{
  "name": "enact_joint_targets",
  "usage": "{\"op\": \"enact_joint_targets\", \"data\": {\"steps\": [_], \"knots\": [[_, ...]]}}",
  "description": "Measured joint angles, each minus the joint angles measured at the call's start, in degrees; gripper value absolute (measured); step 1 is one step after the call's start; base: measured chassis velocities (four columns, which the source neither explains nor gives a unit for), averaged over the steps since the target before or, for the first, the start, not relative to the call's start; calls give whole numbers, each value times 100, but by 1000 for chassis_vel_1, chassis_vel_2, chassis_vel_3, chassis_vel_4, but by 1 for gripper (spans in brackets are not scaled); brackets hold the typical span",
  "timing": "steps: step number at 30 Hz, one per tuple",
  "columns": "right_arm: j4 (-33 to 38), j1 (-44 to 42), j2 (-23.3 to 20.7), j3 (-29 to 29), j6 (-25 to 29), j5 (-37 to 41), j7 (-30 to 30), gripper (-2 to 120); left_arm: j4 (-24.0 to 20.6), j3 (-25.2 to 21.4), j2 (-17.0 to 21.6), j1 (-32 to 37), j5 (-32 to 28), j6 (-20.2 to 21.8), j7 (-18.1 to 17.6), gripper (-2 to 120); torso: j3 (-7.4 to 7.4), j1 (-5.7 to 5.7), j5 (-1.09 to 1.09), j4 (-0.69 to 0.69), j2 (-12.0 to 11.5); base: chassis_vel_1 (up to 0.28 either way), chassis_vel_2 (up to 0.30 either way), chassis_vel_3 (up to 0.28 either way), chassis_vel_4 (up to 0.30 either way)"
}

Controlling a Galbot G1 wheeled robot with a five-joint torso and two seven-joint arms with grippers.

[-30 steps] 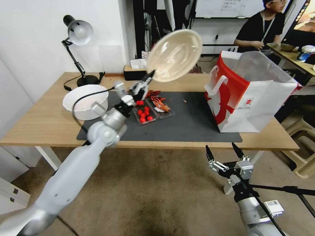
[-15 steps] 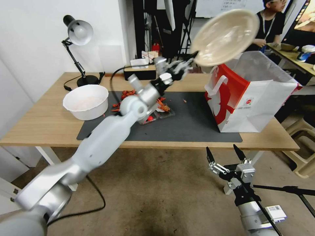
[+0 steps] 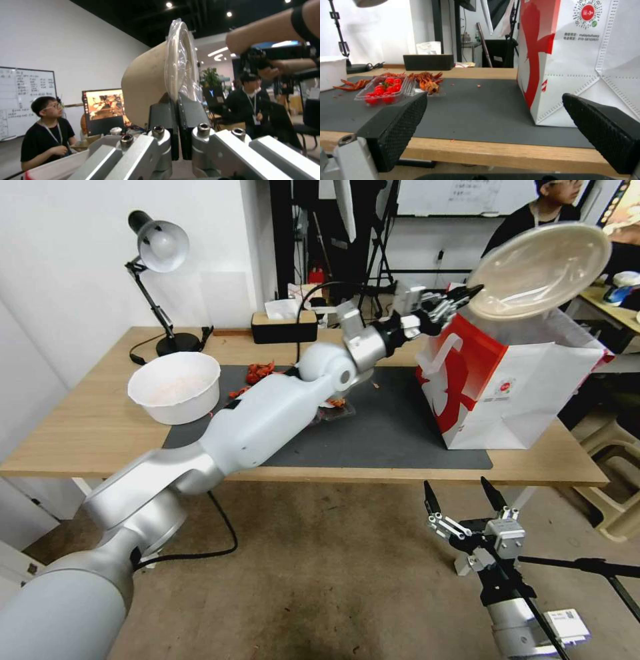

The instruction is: Pick up the trash from the table and place it into the takeout bag.

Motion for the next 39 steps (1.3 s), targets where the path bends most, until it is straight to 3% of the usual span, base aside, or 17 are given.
{"op": "enact_joint_targets", "data": {"steps": [9, 13, 22, 25, 26, 30, 31, 34, 35, 38, 39], "knots": [[-14, 10, -44, 64, 34, 86, -6, 100, 322, 206, -277, -324, 546, -59, -201, 5, 0, 0, 0, 0, 0, 0, 0, 0, 0], [-54, 9, -83, 96, 59, 137, -19, 100, 348, 214, -275, -362, 587, -61, -315, 25, 0, 0, -1, 0, 0, 0, 0, 0, 0], [-121, 29, -112, 112, 80, 179, -30, 100, 152, 147, -81, -247, 569, -74, -591, 52, 0, -1, -1, -1, 0, 0, 0, 0, 0], [-129, 47, -122, 106, 80, 182, -33, 100, -207, 63, 202, -48, 586, -38, -1189, 67, 0, -1, -2, 1, 0, 0, 0, 0, 0], [-129, 47, -122, 106, 80, 182, -33, 100, -207, 63, 202, -48, 586, -38, -1189, 67, 0, -1, -2, 1, 0, 0, 0, 0, 0], [-129, 72, -130, 86, 80, 184, -33, 100, -797, -142, 559, 295, 846, 199, -2421, 85, 0, -1, -2, 0, 0, 0, 0, 0, 0], [-129, 72, -130, 86, 80, 184, -33, 100, -797, -142, 559, 295, 846, 199, -2421, 85, 0, -1, -2, 0, 0, 0, 0, 0, 0], [-118, 87, -147, 67, 74, 183, -30, 100, -1386, -239, 854, 589, 1037, 593, -3257, 97, 0, -1, -2, 0, 0, 0, 0, 0, 0], [-118, 87, -147, 67, 74, 183, -30, 100, -1386, -239, 854, 589, 1037, 593, -3257, 97, 0, -1, -2, 0, 0, 0, 0, 0, 0], [-84, 105, -179, 50, 58, 183, -24, 100, -2063, -409, 1267, 1089, 1505, 981, -4178, 100, 0, -1, -2, 1, 0, 0, 0, 0, 0], [-84, 105, -179, 50, 58, 183, -24, 100, -2063, -409, 1267, 1089, 1505, 981, -4178, 100, 0, -1, -2, 1, 0, 0, 0, 0, 0]]}}
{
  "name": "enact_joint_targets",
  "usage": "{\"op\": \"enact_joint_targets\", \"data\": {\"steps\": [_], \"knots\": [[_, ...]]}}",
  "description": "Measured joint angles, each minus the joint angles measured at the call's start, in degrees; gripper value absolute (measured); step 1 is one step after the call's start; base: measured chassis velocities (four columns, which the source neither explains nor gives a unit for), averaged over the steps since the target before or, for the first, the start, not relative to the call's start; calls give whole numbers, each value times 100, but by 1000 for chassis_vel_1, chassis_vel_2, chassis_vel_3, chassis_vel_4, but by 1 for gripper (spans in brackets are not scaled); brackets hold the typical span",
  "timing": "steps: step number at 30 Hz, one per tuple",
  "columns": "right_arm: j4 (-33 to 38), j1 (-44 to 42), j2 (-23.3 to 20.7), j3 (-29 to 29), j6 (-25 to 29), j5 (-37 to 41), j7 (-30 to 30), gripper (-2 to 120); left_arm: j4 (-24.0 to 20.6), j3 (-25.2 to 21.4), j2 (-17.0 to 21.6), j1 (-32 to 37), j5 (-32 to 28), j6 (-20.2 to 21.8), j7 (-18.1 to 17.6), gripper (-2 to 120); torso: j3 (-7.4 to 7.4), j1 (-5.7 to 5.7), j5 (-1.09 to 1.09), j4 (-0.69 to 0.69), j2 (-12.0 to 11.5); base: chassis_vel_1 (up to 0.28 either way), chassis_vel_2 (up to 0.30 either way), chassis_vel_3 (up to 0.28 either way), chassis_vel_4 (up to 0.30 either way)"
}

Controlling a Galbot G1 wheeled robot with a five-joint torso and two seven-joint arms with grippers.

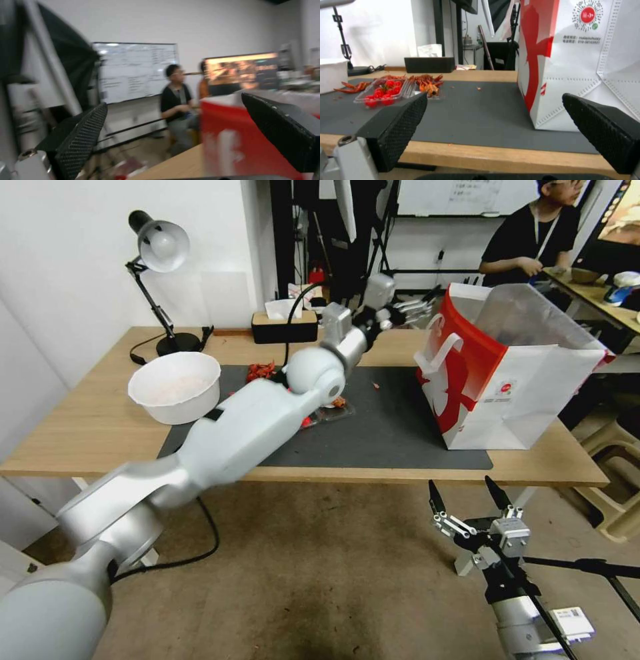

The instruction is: Pick up the trash from the table and place it into the takeout bag.

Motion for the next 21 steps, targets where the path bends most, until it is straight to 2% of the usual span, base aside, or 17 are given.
{"op": "enact_joint_targets", "data": {"steps": [2, 4, 5, 8, 12, 15, 16, 21], "knots": [[5, 2, -19, 0, -1, 0, 2, 100, -291, -145, 216, 326, 184, 151, -352, 100, 0, 0, 1, -1, 1, 0, 0, 0, 0], [18, 5, -47, 0, -2, 2, 3, 100, -719, -497, 502, 868, 383, 391, -625, 100, 0, 0, 0, -1, 2, 0, 0, 0, 0], [18, 5, -47, 0, -2, 2, 3, 100, -719, -497, 502, 868, 383, 391, -625, 100, 0, 0, 0, -1, 2, 0, 0, 0, 0], [6, 17, -67, -26, 0, -7, 8, 100, -1143, -1009, 839, 1592, 754, 525, -761, 100, -1, 0, -1, 0, 1, 0, 0, 0, 0], [-55, 44, -70, -76, 4, -34, 13, 100, -1449, -1369, 1085, 2110, 1008, 527, -812, 100, 0, 1, 1, 0, 1, 0, 0, 0, 0], [-96, 79, -87, -148, 10, -52, 14, 100, -1940, -1872, 1416, 2889, 1222, 666, -875, 100, -1, 0, 1, -1, 1, 0, 0, 0, 0], [-96, 79, -87, -148, 10, -52, 14, 100, -1940, -1872, 1416, 2889, 1222, 666, -875, 100, -1, 0, 1, -1, 1, 0, 0, 0, 0], [-163, 124, -194, -168, 12, -41, 15, 100, -2400, -2573, 1678, 3971, 1482, 682, -834, 100, -1, 0, 3, -1, 2, 0, 0, 0, 0]]}}
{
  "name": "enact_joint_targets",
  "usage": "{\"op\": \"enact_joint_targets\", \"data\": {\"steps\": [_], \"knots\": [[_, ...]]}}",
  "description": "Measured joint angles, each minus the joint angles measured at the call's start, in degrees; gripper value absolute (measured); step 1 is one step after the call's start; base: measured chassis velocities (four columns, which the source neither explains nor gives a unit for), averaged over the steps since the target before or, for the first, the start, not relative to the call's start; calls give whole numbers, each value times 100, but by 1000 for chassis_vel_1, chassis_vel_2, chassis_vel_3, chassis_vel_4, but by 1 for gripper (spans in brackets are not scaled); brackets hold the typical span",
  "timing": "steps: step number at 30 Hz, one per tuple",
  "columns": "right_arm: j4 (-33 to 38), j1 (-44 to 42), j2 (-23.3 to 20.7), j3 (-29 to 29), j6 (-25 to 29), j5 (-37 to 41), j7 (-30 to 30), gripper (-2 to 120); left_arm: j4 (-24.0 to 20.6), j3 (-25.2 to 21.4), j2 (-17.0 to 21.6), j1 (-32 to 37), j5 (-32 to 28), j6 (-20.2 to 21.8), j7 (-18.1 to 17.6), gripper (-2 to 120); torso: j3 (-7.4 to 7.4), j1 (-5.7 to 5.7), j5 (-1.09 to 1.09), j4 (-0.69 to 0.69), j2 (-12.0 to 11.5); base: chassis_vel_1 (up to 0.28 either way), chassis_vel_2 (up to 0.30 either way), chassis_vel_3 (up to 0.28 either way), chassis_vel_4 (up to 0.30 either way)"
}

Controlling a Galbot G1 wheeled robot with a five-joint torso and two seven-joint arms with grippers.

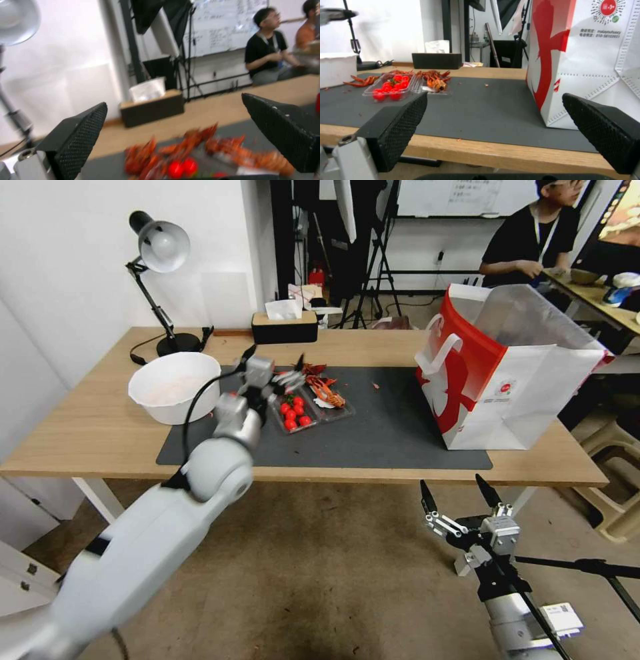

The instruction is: Pick up the trash from the table and place it into the takeout bag.

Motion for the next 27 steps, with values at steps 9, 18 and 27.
{"op": "enact_joint_targets", "data": {"steps": [9, 18, 27], "knots": [[-33, 95, -136, -92, -39, 25, 19, 100, -407, -886, 101, 1808, 605, -378, -117, 100, 0, 0, -2, 2, 0, 0, 0, 0, 0], [-39, 164, -167, -234, -84, 14, 127, 100, -911, -1810, -587, 3232, 938, -616, -46, 100, 1, 1, -1, 0, -1, 0, 0, 0, 0], [-60, 301, -105, -348, -96, 295, 510, 100, -1102, -2105, -1059, 4442, 1150, -1374, 329, 100, 1, 1, -2, 0, -1, 0, 0, 0, 0]]}}
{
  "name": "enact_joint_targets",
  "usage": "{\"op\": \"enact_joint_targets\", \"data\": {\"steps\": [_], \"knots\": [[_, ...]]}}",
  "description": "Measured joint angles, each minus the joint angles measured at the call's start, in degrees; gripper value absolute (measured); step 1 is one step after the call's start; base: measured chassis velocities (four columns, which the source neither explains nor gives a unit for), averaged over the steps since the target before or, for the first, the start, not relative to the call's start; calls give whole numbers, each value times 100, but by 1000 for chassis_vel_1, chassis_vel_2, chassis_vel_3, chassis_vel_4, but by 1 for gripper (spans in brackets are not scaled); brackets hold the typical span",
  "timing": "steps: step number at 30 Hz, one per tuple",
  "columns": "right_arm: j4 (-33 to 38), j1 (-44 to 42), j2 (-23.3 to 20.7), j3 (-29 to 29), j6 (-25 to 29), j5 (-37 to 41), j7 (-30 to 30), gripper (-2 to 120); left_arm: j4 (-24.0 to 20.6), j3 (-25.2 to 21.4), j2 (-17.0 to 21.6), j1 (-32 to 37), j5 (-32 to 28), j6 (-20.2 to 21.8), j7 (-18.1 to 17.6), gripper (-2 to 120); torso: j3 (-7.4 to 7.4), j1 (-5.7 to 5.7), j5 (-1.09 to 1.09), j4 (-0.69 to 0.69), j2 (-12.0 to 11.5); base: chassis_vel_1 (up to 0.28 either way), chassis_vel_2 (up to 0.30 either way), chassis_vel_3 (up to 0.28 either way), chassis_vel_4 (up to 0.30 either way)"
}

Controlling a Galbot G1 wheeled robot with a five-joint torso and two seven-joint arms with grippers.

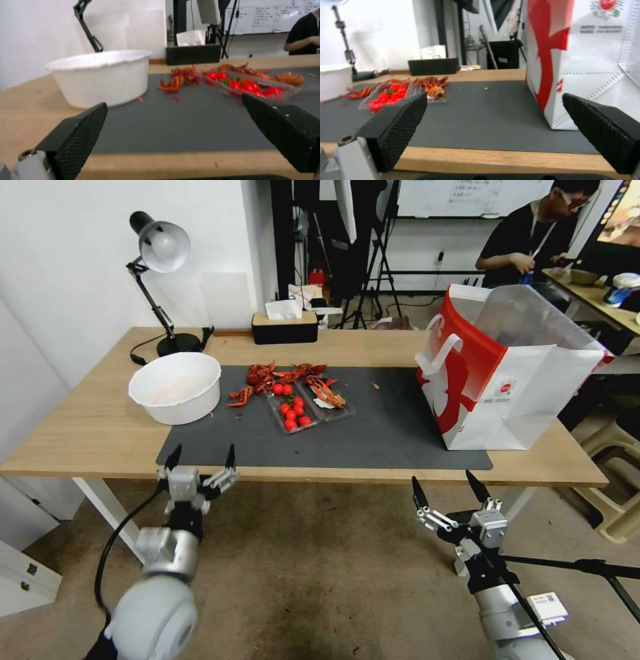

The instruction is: Pick up the trash from the table and place it into the takeout bag.

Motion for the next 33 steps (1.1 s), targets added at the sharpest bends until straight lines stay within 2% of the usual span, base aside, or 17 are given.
{"op": "enact_joint_targets", "data": {"steps": [9, 28, 33], "knots": [[-178, 74, 116, -34, 28, 306, 88, 100, 81, 37, -241, 250, 56, -146, 28, 100, 0, 0, 0, 0, 0, 0, 0, 0, 0], [-248, 36, 216, -56, 73, 258, -48, 100, 262, 103, -268, 245, 92, -299, -60, 100, 0, 0, 0, 0, 0, 0, 0, 0, 0], [-281, 27, 257, -61, 106, 227, -106, 100, 352, 101, -312, 256, 94, -455, -111, 100, 0, 0, 0, 1, 0, 0, 0, 0, 0]]}}
